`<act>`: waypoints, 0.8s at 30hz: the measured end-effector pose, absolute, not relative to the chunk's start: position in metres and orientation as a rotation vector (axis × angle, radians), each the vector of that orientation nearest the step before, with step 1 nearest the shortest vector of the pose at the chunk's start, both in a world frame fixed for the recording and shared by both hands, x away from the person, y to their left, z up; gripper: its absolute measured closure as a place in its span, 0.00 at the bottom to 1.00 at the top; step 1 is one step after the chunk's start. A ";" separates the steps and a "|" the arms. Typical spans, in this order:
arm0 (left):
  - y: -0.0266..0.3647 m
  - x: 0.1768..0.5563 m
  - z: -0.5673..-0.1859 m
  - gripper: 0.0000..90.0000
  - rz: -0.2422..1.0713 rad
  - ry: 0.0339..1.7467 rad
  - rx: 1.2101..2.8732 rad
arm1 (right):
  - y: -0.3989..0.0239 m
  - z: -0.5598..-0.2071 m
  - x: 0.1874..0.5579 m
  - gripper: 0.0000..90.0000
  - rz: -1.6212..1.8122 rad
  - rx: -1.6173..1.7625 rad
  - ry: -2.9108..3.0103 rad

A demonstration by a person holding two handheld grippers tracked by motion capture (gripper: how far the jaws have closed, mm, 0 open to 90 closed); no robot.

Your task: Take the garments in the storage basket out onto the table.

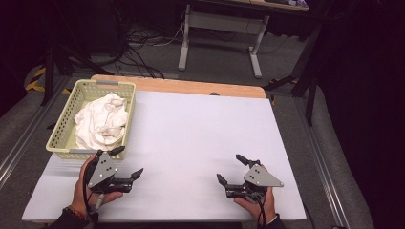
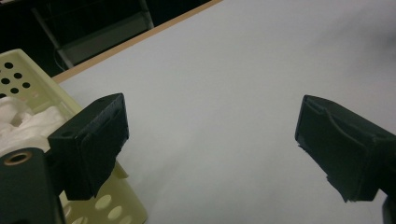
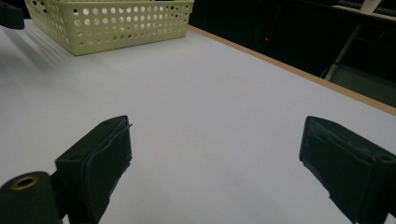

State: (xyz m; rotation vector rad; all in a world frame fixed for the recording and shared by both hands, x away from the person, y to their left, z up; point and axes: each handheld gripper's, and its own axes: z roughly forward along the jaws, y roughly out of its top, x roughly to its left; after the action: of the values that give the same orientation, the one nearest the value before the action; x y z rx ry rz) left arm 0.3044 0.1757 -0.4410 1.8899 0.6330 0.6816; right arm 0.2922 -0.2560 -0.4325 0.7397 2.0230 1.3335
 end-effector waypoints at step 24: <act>0.191 0.305 -0.423 0.13 0.772 0.758 1.866 | -0.255 -0.429 0.292 0.11 1.332 0.709 2.017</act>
State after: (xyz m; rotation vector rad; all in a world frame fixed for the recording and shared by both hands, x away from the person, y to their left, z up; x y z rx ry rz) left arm 0.3049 0.1906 -0.4231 1.8659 0.7580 0.7722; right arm 0.2921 -0.2546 -0.4294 0.7091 2.0174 1.3319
